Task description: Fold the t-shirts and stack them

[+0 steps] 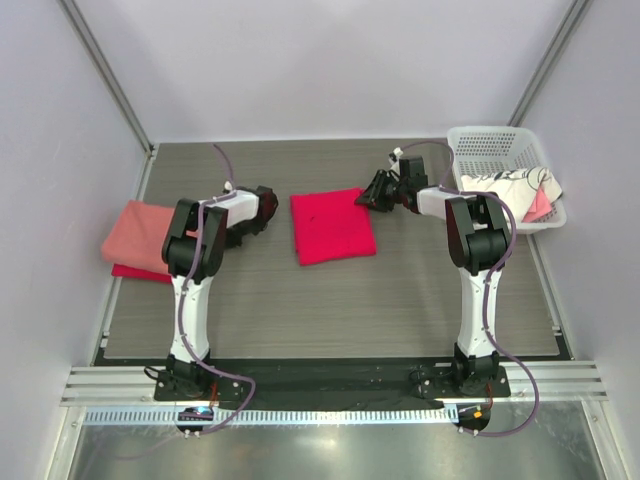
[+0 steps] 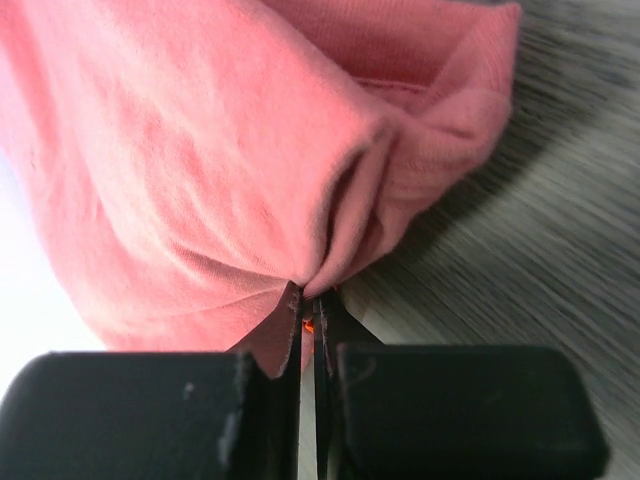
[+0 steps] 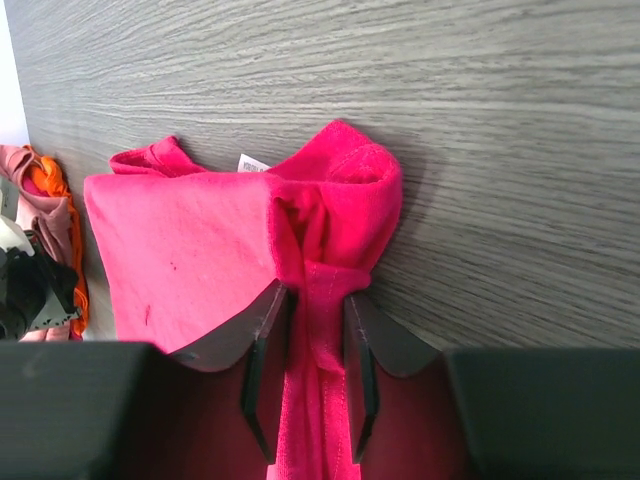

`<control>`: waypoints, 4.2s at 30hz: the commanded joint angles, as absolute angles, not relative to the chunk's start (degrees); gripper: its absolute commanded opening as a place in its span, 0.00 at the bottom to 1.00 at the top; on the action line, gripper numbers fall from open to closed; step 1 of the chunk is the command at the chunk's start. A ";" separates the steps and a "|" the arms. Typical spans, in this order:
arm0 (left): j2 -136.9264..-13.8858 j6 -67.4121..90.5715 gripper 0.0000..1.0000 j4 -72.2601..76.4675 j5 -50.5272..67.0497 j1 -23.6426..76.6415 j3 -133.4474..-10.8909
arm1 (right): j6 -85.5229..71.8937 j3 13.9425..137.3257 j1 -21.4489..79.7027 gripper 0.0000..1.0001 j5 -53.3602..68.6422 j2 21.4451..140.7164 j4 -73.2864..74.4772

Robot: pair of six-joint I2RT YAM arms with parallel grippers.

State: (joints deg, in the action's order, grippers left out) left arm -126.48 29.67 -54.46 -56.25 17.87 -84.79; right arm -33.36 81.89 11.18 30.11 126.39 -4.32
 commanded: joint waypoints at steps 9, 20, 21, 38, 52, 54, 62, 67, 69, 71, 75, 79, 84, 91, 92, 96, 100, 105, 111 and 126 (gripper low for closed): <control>-126.30 34.45 0.00 -60.03 -48.38 27.86 -99.48 | -34.28 80.60 10.81 0.12 30.59 125.51 -4.57; -119.63 34.10 0.71 -55.47 -32.71 29.71 -104.85 | -33.49 76.12 7.74 0.60 27.69 120.85 -4.57; -119.10 33.84 0.72 -53.89 -31.48 29.71 -104.94 | -33.66 75.94 7.56 0.65 27.51 120.41 -4.74; -122.96 39.02 0.78 -32.53 -0.18 23.73 -102.84 | -33.93 80.42 9.40 0.69 27.25 124.89 -2.20; -128.05 42.62 0.63 -25.40 9.67 20.22 -99.93 | -34.19 84.37 11.07 0.56 27.33 129.11 -0.70; -128.41 43.24 0.62 -24.53 9.41 19.87 -99.58 | -34.54 84.64 11.07 0.54 26.90 129.72 -0.70; -130.60 45.61 0.62 -22.59 8.09 17.58 -98.62 | -34.45 86.31 11.34 0.48 26.81 131.31 -0.35; -130.17 45.62 0.68 -22.15 7.83 17.23 -97.12 | -34.37 86.49 11.34 0.48 25.93 131.57 1.23; -128.42 45.27 0.71 -21.63 6.69 17.31 -96.16 | -34.19 86.57 11.34 0.48 25.75 131.40 1.32; -127.01 44.74 0.75 -21.01 5.46 17.31 -94.23 | -34.10 86.57 11.42 0.48 25.75 131.40 1.41; -126.91 43.86 0.75 -18.63 6.23 17.31 -93.86 | -34.10 86.57 11.34 0.48 26.01 131.31 1.32; -131.38 42.81 0.62 -20.04 8.17 17.31 -97.82 | -34.10 86.31 11.34 0.46 26.10 131.22 1.32; -132.98 41.92 0.41 -20.48 9.14 17.49 -99.75 | -34.01 86.57 11.51 0.43 26.45 131.48 1.14; -133.24 42.19 0.01 -17.58 9.06 17.93 -100.90 | -34.63 89.65 12.22 0.19 26.46 132.02 1.23; -132.81 42.27 0.00 -16.53 9.23 18.02 -100.81 | -34.63 89.82 12.65 0.13 26.46 131.84 1.23; -129.30 41.66 0.00 -13.46 10.19 18.10 -97.05 | -34.45 84.23 14.49 0.01 24.97 126.66 -2.26; -121.22 40.96 0.00 -9.50 10.72 18.19 -88.61 | -35.33 77.36 16.17 0.01 24.69 118.24 -6.06; -105.49 40.96 0.00 -9.40 9.93 18.11 -75.87 | -35.16 68.39 20.12 0.01 24.53 107.78 -7.65; -87.83 43.94 0.00 -11.16 12.39 18.63 -61.36 | -33.05 63.29 25.57 0.01 19.43 92.74 -0.36; -59.86 37.36 0.00 -44.09 -2.90 11.09 -66.79 | -34.10 72.84 40.77 0.01 13.45 83.14 10.81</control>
State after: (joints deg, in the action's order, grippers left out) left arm -61.06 41.50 -34.09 2.70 15.03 -62.37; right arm -33.45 67.18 37.76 15.49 82.15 10.70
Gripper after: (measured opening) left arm 0.042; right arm 0.058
